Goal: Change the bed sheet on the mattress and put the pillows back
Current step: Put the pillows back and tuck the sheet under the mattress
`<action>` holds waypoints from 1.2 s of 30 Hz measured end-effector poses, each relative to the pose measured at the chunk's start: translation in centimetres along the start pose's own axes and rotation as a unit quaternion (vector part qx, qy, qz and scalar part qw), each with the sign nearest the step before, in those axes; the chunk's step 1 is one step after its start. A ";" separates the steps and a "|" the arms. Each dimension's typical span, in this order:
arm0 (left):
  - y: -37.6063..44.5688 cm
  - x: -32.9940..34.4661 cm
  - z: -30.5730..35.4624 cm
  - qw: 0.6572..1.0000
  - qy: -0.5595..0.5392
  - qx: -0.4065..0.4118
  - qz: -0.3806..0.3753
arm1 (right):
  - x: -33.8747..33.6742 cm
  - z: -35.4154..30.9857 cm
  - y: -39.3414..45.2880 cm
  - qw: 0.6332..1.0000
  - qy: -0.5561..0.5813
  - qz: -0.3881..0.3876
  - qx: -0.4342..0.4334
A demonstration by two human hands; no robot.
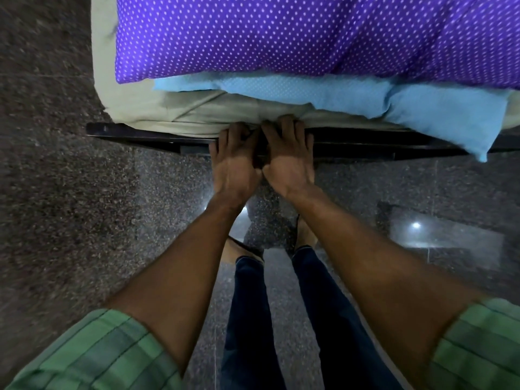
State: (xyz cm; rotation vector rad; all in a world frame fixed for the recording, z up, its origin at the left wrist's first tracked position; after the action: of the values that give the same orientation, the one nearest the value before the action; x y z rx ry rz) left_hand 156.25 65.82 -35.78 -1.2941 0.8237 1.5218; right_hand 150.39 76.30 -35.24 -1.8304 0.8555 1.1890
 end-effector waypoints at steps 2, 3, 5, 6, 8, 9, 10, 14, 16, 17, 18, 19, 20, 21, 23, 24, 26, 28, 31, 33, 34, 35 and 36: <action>-0.3 -1.2 -1.4 0.999 -0.013 -0.020 0.040 | 0.7 -0.3 0.1 1.000 0.020 -0.010 0.017; -0.4 -1.5 -2.3 0.999 -0.012 -0.028 0.043 | 1.0 -0.4 -0.2 0.999 0.023 -0.011 0.022; -0.6 -1.8 -4.2 0.998 -0.009 -0.032 0.049 | 1.7 -0.5 -0.9 1.000 0.013 -0.003 0.024; -0.6 -1.8 -4.9 0.998 -0.006 -0.024 0.057 | 1.8 -0.4 -1.2 1.000 0.005 0.007 0.028; -0.2 -1.8 -5.7 0.998 0.003 0.006 0.066 | 2.2 -0.4 -1.4 0.999 -0.010 0.021 0.042; 0.1 -1.9 -6.0 0.998 0.004 0.021 0.067 | 2.5 -0.5 -1.1 0.998 -0.021 0.026 0.050; 0.4 -1.8 -6.0 0.997 0.003 0.029 0.067 | 2.6 -0.7 -0.8 0.997 -0.036 0.031 0.057; 1.1 -1.6 -6.1 0.997 -0.009 0.010 0.074 | 3.1 -1.6 0.4 0.993 -0.062 0.030 0.096; 0.8 -1.3 -5.5 0.997 0.006 0.010 0.073 | 3.5 -1.8 1.2 0.991 -0.048 0.026 0.120; 0.7 -1.2 -5.3 0.997 0.020 0.017 0.067 | 3.7 -2.1 1.6 0.990 -0.042 0.029 0.132; 0.8 -1.1 -5.0 0.998 0.029 0.024 0.054 | 3.7 -2.3 1.7 0.988 -0.044 0.034 0.143; 1.1 -0.9 -4.8 0.998 0.034 0.026 0.042 | 3.9 -2.6 1.9 0.987 -0.052 0.036 0.150; 1.5 -0.6 -4.7 0.999 0.039 0.017 0.029 | 4.3 -3.0 1.8 0.986 -0.056 0.027 0.154; 2.1 -0.6 -4.5 0.999 0.048 0.003 0.017 | 4.5 -3.2 1.7 0.985 -0.050 0.012 0.163; 2.6 0.0 -4.4 0.998 0.057 -0.020 -0.018 | 3.9 -3.1 0.6 0.984 -0.015 0.031 0.174; 2.8 0.3 -4.3 0.998 0.054 -0.019 -0.031 | 3.0 -3.0 0.0 0.984 0.006 0.065 0.167; 3.0 0.0 -4.6 0.999 0.032 0.002 -0.034 | 1.6 -3.3 -0.8 0.984 0.059 0.116 0.121; 2.8 -0.7 -5.6 0.998 -0.027 0.038 -0.033 | 1.2 -4.6 -1.2 0.987 0.074 0.136 0.047; 2.0 -2.1 -8.4 0.990 -0.140 0.023 -0.008 | 1.4 -6.1 -0.2 0.983 0.061 0.173 0.001; 1.4 -3.1 -10.3 0.986 -0.162 -0.003 0.040 | 1.9 -6.2 1.5 0.981 0.067 0.183 -0.013; 1.1 -3.5 -11.1 0.987 -0.150 -0.001 0.061 | 2.3 -6.6 2.2 0.981 0.057 0.184 -0.026; 0.9 -3.8 -11.7 0.988 -0.134 0.004 0.079 | 2.5 -7.0 2.8 0.980 0.039 0.189 -0.040; 0.8 -4.0 -12.3 0.989 -0.116 0.011 0.095 | 2.6 -7.6 3.2 0.979 0.018 0.198 -0.050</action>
State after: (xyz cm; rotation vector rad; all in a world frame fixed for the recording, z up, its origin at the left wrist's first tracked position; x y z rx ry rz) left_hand 159.63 53.36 -34.57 -1.0213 0.8277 1.7695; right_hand 151.62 67.84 -36.43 -1.8171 1.2422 1.4693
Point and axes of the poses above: each hand's wrist, its own y-axis towards the middle knuckle, its own x-axis out of the palm, z = x × y, the point moved 6 cm from there along y, towards the middle knuckle, and after that the axes turned 1 degree about x, right-handed, at the moved point
